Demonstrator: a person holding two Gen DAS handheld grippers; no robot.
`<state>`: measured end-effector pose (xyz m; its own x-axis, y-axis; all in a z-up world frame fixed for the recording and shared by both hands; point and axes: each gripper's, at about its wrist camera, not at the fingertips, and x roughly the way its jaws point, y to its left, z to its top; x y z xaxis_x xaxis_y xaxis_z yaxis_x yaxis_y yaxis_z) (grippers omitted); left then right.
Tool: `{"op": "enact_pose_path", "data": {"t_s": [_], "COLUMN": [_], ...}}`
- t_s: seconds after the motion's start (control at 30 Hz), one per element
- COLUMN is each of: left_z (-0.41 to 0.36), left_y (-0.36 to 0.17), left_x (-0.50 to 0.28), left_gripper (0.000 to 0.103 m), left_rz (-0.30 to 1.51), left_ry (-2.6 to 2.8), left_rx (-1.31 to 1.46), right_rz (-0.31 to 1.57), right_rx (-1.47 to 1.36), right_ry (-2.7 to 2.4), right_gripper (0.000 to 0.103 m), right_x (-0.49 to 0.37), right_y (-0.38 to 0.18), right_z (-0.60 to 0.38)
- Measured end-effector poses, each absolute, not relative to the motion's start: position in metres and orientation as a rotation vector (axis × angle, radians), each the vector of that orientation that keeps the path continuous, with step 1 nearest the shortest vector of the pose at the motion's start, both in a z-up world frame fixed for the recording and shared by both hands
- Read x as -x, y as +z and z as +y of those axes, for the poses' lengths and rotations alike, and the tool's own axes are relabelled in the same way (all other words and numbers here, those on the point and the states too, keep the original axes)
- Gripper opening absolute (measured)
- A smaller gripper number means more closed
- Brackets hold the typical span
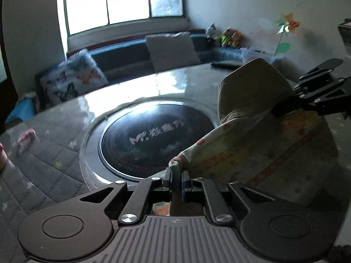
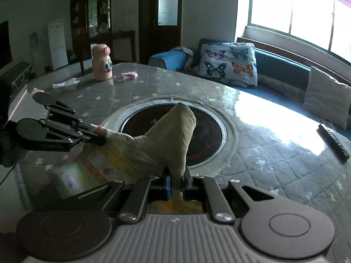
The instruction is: Fold clothes
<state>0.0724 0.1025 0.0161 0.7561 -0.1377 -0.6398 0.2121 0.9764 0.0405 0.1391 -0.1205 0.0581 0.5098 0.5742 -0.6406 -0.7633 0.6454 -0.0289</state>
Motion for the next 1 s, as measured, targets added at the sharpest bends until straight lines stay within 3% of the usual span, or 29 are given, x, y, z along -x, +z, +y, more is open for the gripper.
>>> {"op": "enact_pose_path", "data": {"t_s": [0.13,0.27,0.4,0.67,0.8,1.0], "left_z": [0.104,0.105,0.103,0.100,0.101,0.103], "left_y": [0.006,0.003,0.002,0.003,0.003,0.000], "left_x": [-0.084,-0.086,-0.085,-0.086,-0.086,-0.086], "left_gripper": [0.008,0.008,0.008,0.007,0.007,0.007], "left_rz": [0.712,0.718,0.711,0.701,0.696,0.703], "left_ry": [-0.159,-0.139,-0.122,-0.091,-0.082,-0.069], "left_rx": [-0.078,-0.056,-0.049,-0.032,-0.024,-0.012], "right_rz": [0.638,0.620,0.620,0.687,0.705,0.706], "right_rx": [0.308,0.251,0.162,0.022,0.013,-0.010], "right_ry": [0.779,0.740,0.681,0.497,0.463,0.425], "right_gripper": [0.011,0.033,0.039,0.037,0.025,0.026], "right_x": [-0.153,-0.156,-0.150,-0.143,-0.146,-0.148], "right_y": [0.039,0.029,0.025,-0.001,-0.009,-0.017], "right_z": [-0.116,-0.124,-0.151,-0.204,-0.207,-0.207]}}
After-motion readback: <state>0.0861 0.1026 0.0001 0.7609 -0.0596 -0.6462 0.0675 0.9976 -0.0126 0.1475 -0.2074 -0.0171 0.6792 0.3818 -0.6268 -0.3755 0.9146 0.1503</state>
